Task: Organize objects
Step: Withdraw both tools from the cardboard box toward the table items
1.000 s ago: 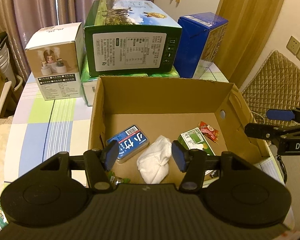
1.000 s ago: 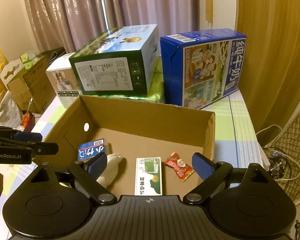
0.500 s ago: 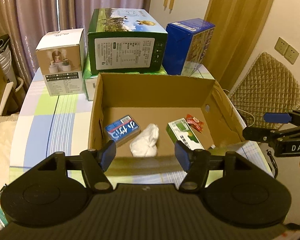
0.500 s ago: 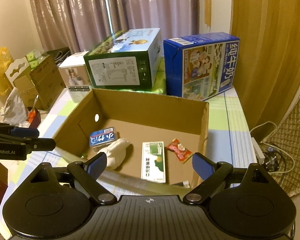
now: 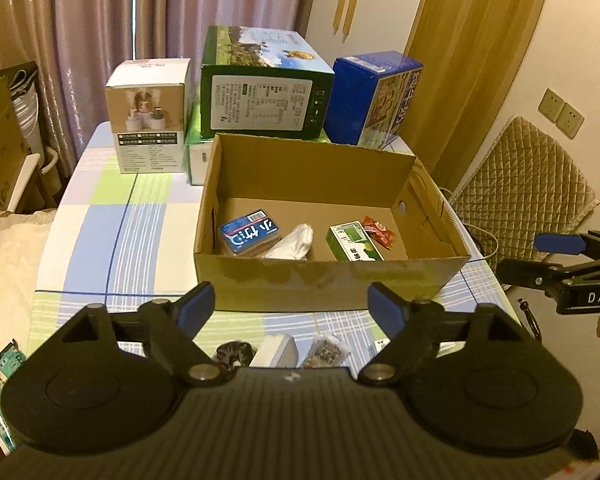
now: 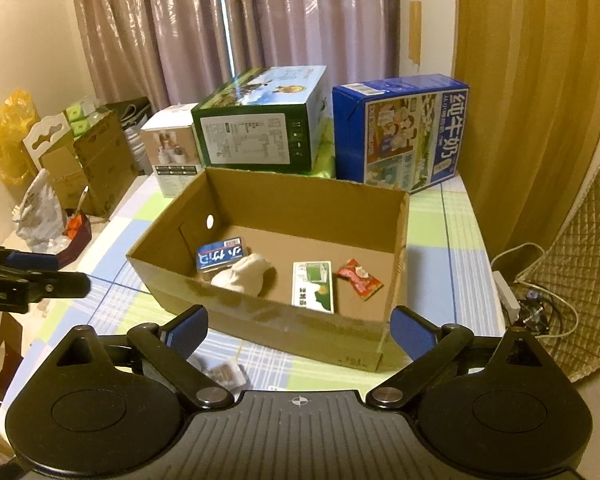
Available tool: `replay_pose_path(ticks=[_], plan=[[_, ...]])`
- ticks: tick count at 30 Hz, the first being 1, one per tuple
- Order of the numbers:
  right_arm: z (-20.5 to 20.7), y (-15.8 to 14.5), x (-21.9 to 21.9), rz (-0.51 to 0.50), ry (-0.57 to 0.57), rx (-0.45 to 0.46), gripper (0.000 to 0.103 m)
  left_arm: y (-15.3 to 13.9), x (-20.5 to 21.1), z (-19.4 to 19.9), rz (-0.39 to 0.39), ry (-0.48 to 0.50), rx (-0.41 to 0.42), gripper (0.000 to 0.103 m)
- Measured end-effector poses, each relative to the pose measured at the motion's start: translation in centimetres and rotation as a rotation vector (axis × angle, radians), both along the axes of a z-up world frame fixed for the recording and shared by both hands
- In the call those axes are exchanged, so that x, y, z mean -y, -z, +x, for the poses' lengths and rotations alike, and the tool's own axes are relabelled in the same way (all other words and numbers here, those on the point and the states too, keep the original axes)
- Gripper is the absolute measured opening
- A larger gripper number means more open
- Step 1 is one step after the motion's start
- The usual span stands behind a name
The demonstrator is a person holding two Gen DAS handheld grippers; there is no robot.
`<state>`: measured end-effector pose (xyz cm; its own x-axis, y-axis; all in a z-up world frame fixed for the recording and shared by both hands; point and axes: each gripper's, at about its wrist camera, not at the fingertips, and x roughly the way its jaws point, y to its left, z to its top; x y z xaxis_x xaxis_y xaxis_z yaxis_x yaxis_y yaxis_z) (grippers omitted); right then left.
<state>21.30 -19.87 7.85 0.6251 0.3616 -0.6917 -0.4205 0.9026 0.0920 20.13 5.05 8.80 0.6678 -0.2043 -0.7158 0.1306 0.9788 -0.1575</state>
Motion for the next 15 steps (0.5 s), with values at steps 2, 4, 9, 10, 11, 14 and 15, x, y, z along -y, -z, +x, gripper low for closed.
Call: replay_pose_path(ticks=[2,4,9,10,11,14,15], plan=[[-0.8,0.2,0.5,0.002,0.004,0.001,0.098,-0.1,-0.1,-1.0,0.001,-0.004,0.007,0.084],[-1.6,0.5,1.0,0.006,0.01,-0.005,0.098,-0.1,-0.1,-2.2,0.006,-0.011,0.016,0.085],[-3.8,1.8,2.7,0.037,0.035,-0.028,0.101,0.7,-0.3,-5.1,0.013,-0.029,0.032,0.095],[-4.2,2.2,3.0,0.043,0.041,-0.036,0.101,0.9,-0.3,-5.7,0.019,-0.032,0.032,0.096],[-4.7,2.6,3.4,0.051,0.047,-0.046,0.101,1.2,-0.3,-6.2,0.025,-0.035,0.033,0.098],[-6.1,3.7,4.4,0.072,0.07,-0.066,0.101,1.9,-0.5,-8.0,0.022,-0.056,0.039,0.102],[-6.6,4.1,4.8,0.08,0.078,-0.075,0.101,2.1,-0.5,-8.6,0.018,-0.064,0.042,0.102]])
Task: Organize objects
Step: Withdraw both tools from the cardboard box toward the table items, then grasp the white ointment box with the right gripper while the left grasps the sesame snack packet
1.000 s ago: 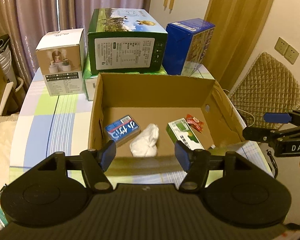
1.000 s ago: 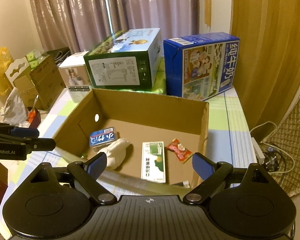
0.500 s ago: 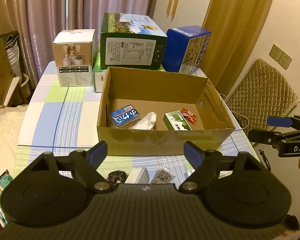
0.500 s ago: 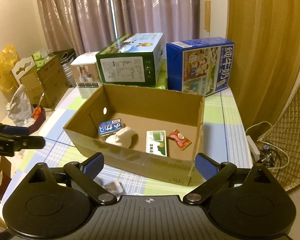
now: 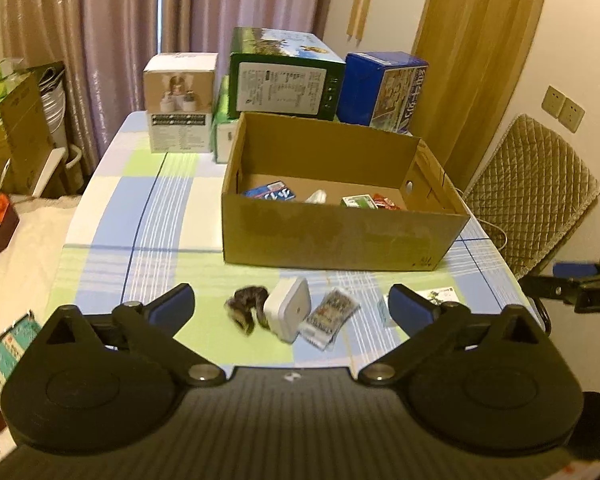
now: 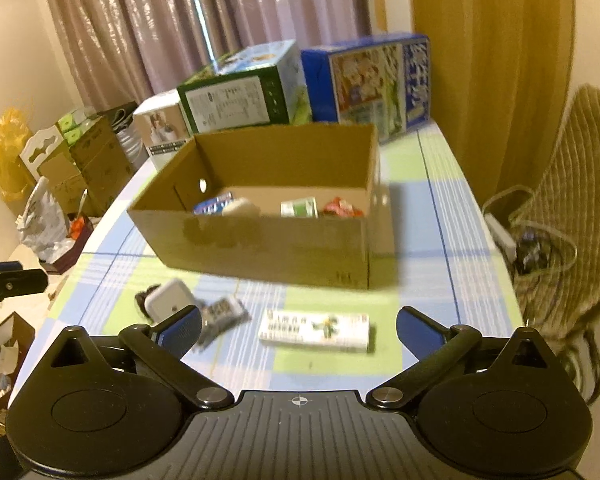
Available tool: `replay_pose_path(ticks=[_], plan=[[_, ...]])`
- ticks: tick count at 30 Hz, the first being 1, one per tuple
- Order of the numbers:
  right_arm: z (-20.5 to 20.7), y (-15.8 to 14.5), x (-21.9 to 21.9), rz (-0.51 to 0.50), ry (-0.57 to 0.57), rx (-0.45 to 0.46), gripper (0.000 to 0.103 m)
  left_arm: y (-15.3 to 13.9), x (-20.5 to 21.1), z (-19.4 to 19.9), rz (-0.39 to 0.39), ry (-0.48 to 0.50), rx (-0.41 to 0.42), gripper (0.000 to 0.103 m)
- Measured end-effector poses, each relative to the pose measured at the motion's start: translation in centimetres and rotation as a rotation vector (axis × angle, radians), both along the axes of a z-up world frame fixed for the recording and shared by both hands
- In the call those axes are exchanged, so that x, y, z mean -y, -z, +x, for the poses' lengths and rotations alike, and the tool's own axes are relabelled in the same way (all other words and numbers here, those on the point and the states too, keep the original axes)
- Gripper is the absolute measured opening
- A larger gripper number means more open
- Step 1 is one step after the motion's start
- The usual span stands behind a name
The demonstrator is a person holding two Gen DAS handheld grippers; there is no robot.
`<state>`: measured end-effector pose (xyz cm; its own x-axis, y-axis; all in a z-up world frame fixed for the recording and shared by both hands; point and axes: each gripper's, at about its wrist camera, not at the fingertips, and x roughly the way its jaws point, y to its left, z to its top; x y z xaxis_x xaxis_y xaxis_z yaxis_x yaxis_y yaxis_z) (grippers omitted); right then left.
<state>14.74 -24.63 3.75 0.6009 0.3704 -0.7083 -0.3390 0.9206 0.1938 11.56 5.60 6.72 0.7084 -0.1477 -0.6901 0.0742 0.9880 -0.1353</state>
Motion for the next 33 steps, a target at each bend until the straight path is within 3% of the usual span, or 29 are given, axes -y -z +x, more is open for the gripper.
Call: replay_pose_path(ticks=[8,18,24,33], plan=[[-3.2,2.8,1.5,0.015,0.012,-0.043,0.101,1.7,0.2,-3.1,0.041,-0.02,0.005,0.102],[-3.1,4.7,2.7,-0.036,0.001,-0.056,0.101,4.1,1.7,-2.3,0.058,0.039,-0.038,0.102],[-1.7,5.5,2.1,-0.095,-0.088,-0.038,0.101,5.9,3.2,-0.8,0.078,0.094,-0.061,0.101],[1.6,7.8,0.4,-0.203,-0.276,-0.019,0.1,9.7,6.2,2.9,0.122,0.236,-0.098,0.088]])
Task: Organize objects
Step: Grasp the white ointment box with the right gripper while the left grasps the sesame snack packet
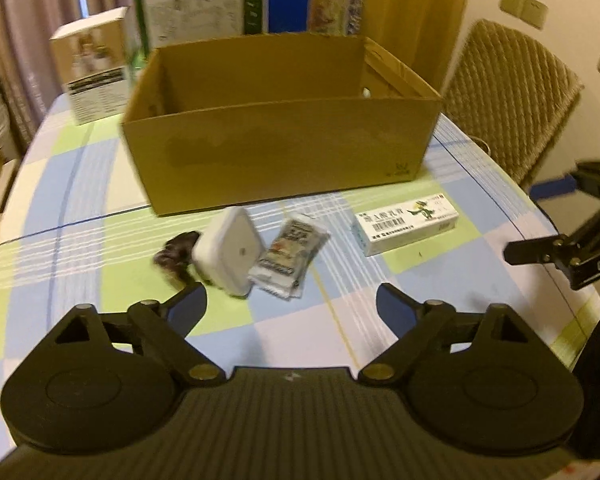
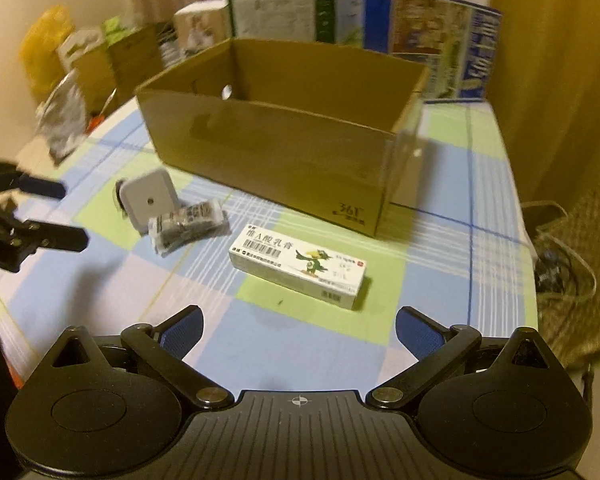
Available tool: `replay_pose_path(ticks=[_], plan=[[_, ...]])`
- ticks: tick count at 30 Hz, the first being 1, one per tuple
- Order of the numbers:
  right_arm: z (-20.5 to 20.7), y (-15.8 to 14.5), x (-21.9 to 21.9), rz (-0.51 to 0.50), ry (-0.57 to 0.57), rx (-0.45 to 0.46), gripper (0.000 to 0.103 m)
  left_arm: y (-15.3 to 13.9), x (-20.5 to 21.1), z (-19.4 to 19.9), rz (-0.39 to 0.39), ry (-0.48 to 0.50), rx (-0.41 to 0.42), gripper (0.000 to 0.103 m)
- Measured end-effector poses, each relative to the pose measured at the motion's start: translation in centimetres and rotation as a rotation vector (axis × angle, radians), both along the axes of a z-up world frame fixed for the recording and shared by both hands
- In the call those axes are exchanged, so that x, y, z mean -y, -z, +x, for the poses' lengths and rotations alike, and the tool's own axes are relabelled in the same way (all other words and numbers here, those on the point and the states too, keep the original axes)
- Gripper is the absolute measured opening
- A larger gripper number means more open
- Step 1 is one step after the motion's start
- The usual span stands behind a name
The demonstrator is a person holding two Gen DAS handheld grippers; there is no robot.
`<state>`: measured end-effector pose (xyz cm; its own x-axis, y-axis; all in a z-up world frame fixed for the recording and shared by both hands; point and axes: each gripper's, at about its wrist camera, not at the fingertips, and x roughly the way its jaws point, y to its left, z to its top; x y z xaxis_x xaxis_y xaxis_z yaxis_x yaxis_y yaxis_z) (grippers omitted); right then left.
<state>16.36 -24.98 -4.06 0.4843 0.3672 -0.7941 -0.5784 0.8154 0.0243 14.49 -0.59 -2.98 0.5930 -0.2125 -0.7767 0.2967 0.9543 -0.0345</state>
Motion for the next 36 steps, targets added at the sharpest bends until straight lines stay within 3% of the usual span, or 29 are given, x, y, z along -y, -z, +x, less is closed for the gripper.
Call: replay_pose_path(ticks=[5,9,22,26,30,34,36], plan=[[2.5,1.6,-1.0,-0.039,-0.095,-0.007,0.093,2.1,1.4,2.2,0.023,0.065,-0.023,0.078],[4.4,3.3,-2.1,-0.094,-0.181,-0.01,0.085,3.6,2.0,4.1,0.04,0.089,-0.042,0.077],[8.6,7.6,-5.0,-0.252,-0.317,0.008,0.082,7.2,3.5,8.0,0.136,0.167,-0.065,0.072],[9.2,8.3,-5.2,-0.258,-0.324,-0.007,0.079,8.0,4.2,8.7,0.16,0.181,-0.073,0.07],[9.1,8.2,-5.1,-0.223,-0.283,-0.035,0.058,8.0,4.8,8.7,0.172,0.19,-0.068,0.065],[7.7,7.9,-5.1,-0.205,-0.235,-0.057,0.036,8.0,5.4,8.0,0.213,0.197,-0.074,0.042],[6.8,7.7,-4.9,-0.189,-0.201,-0.081,0.036,8.0,5.6,7.4,0.217,0.2,-0.079,0.038]])
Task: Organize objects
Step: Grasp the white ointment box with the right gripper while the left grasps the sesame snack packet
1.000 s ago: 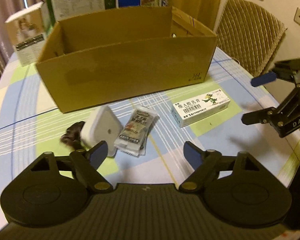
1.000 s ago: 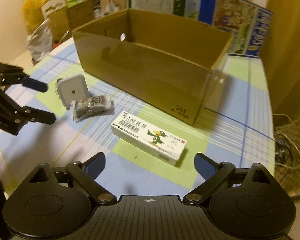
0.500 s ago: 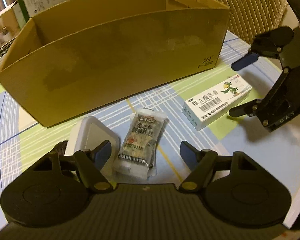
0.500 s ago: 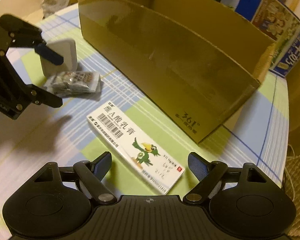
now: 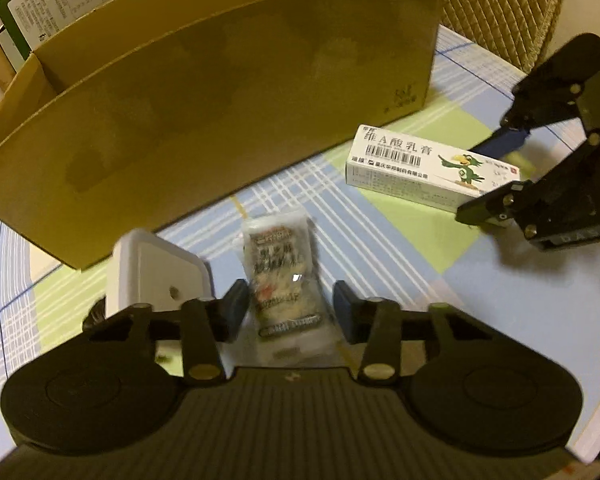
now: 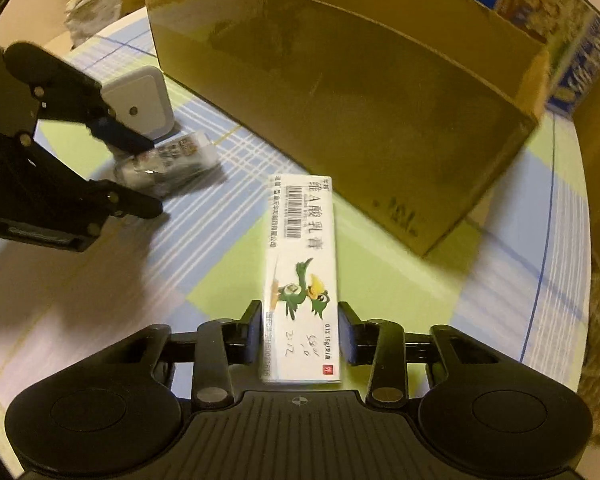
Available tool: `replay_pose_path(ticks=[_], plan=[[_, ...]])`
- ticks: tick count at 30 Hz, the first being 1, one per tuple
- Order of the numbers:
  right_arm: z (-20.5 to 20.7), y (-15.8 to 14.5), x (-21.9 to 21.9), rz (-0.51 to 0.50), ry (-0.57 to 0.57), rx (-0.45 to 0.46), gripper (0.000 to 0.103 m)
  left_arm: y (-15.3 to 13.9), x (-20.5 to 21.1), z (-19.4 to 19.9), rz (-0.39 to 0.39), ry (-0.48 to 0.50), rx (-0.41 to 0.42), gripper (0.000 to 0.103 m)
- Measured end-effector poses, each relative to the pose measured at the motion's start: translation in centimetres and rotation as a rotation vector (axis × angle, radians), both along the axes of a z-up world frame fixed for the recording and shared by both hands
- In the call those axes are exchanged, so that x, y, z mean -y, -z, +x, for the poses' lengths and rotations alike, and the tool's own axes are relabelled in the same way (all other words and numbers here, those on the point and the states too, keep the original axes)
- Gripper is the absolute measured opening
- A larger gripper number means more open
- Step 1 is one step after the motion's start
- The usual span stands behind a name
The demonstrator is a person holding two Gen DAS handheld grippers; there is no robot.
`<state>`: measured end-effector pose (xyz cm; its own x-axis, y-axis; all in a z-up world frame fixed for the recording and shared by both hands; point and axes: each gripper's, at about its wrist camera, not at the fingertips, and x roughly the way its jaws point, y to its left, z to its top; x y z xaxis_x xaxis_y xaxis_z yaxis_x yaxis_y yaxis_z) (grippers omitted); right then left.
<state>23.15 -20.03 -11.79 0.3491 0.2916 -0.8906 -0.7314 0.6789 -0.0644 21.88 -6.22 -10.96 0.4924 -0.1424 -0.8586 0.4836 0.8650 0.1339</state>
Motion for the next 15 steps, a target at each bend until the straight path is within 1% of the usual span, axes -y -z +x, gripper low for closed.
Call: replay_pose_path(ticks=[2,5,8,10,12,15], plan=[[-1.1,-0.2,0.3,0.017,0.042,-0.023,0.036,-0.1,0.1,-0.8,-0.002,-0.005,0.0,0.035],[-2.8,-0.4,0.7,0.035,0.112,-0.045,0.036,-0.2,0.0,-2.4,-0.03,-0.034,-0.001,0.033],[-4.7,-0.7,1.6,0.087,0.222,-0.089,0.036,-0.4,-0.3,-4.7,-0.065,-0.066,-0.003,0.033],[-6.0,-0.9,2.0,0.107,0.269,-0.098,0.036,-0.4,-0.5,-6.7,-0.086,-0.097,-0.003,0.033],[-7.6,-1.1,2.3,0.134,0.302,-0.103,0.036,-0.4,-0.8,-8.3,-0.103,-0.126,-0.001,0.033],[-9.5,-1.2,2.5,0.153,0.314,-0.096,0.036,-0.6,-1.7,-9.9,-0.136,-0.176,-0.007,0.034]])
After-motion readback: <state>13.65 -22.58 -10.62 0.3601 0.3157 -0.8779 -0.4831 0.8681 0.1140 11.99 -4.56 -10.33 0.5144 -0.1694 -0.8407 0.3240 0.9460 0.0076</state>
